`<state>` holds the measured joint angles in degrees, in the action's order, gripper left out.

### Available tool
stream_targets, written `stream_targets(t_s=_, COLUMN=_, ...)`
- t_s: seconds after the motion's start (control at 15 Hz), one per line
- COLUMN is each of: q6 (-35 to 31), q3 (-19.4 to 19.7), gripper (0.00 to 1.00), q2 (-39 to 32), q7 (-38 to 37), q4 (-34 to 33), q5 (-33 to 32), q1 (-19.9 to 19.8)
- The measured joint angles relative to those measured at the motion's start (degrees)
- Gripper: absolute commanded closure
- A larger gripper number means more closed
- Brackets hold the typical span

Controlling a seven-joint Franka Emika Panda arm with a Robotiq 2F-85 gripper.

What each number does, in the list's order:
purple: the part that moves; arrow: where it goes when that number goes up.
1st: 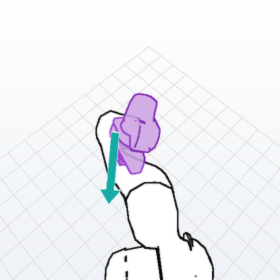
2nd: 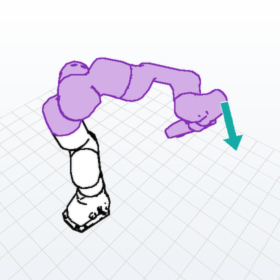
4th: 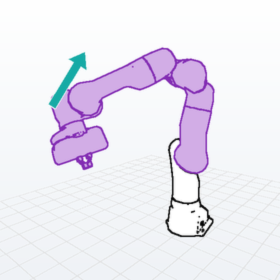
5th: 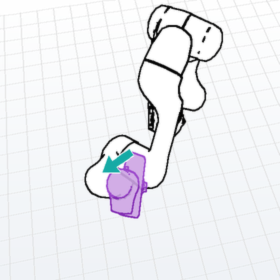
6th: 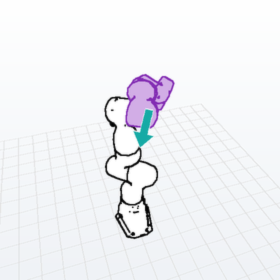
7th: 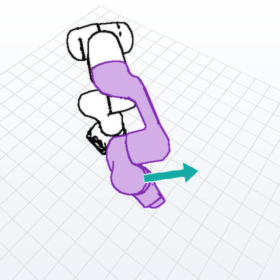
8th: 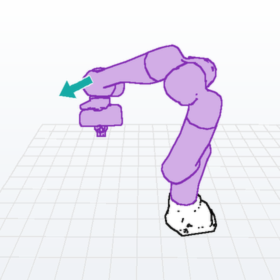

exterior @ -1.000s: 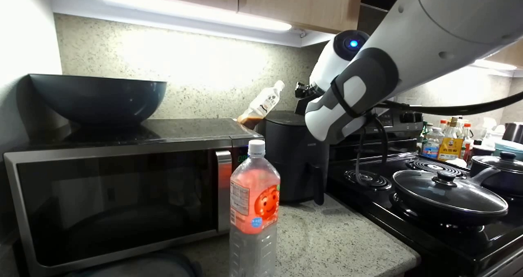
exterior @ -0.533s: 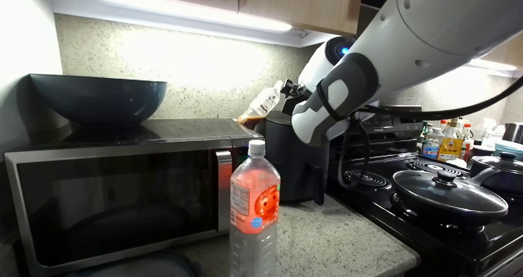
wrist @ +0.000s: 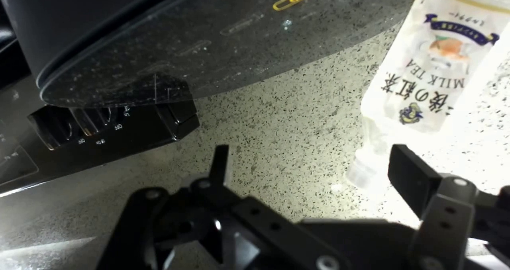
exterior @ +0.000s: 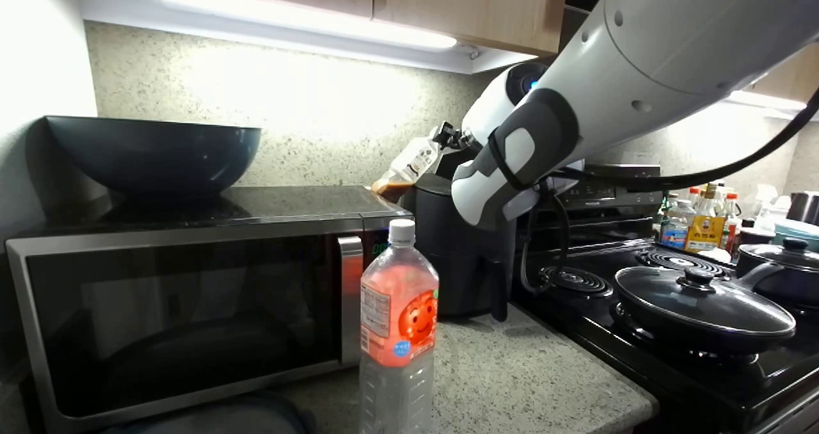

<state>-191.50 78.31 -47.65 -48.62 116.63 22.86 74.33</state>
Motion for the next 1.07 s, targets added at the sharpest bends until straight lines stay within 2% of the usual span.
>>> stream_targets(t_s=0.4, q6=0.05, q3=-0.31, gripper=0.0, q2=-0.08, q7=0.03, q4=-0.26, q5=1.24, q1=0.0)
stream_targets(t_s=0.67, q6=0.06, q3=-1.21, gripper=0.0, q2=-1.1, q7=0.03, q4=-4.88, q5=4.93, q1=-0.11)
stream_targets(t_s=0.87, q6=0.14, q3=-1.18, gripper=0.0, q2=-2.26, q7=-0.04, q4=-8.9, q5=5.0, q1=-0.67)
stream_targets(t_s=1.07, q6=0.15, q3=-1.18, gripper=0.0, q2=-3.04, q7=-0.04, q4=-9.87, q5=5.0, q1=-1.3)
